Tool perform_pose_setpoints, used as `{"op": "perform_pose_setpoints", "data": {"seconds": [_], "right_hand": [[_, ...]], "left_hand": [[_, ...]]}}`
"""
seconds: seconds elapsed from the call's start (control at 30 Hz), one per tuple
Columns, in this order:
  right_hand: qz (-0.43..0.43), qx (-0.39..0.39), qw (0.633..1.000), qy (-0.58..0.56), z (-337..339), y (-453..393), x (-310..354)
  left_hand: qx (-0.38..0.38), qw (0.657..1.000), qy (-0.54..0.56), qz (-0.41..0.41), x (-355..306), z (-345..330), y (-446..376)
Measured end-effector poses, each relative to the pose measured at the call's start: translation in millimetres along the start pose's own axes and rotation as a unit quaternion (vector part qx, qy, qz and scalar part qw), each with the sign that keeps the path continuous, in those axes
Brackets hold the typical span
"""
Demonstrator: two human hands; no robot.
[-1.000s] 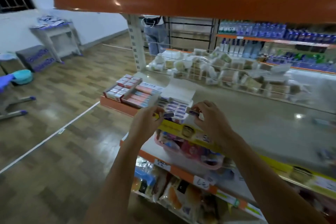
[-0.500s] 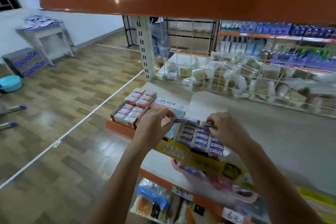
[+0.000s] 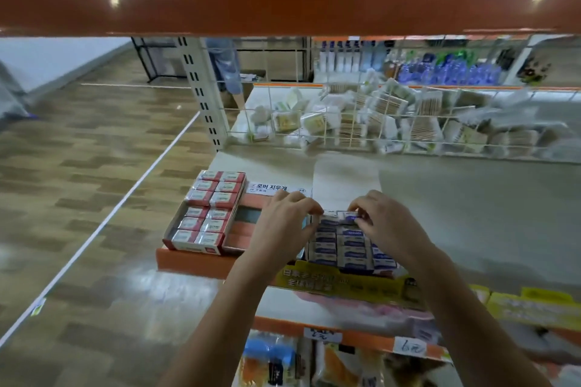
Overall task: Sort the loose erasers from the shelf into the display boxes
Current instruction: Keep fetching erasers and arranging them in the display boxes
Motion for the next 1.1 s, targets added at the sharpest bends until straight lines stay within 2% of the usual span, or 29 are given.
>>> {"op": "perform_pose_setpoints", "data": {"seconds": [0.57,0.73,0.9,1.1], "right_hand": [[-0.124,-0.072,0.99,0.008,20,47,-4],[-0.147,-0.099,0.984,0.006,23,63,-1],[-0.185,-0.112,0.976,0.013,36,85,-9],[-0.244,-0.12,0.962,0.041,67,124,-48]], "left_hand": [[0.064,0.991,-0.11,-0.038,-2,-17,-13],[0.054,0.983,-0.166,-0.059,-12,-15,-10],[0.016,0.983,-0.134,-0.128,-50,-8,-16],[0.029,0.973,-0.041,-0.226,-128,-29,-25]]}}
Point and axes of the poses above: each hand's wrist, its own y-axis away from the middle knuckle, its own z-axis out of the back of the hand, x = y × z, the point moved 7 cm from there along -y, towards the middle knuckle, and after that the axes turned 1 degree about z, right-handed, at the moved point
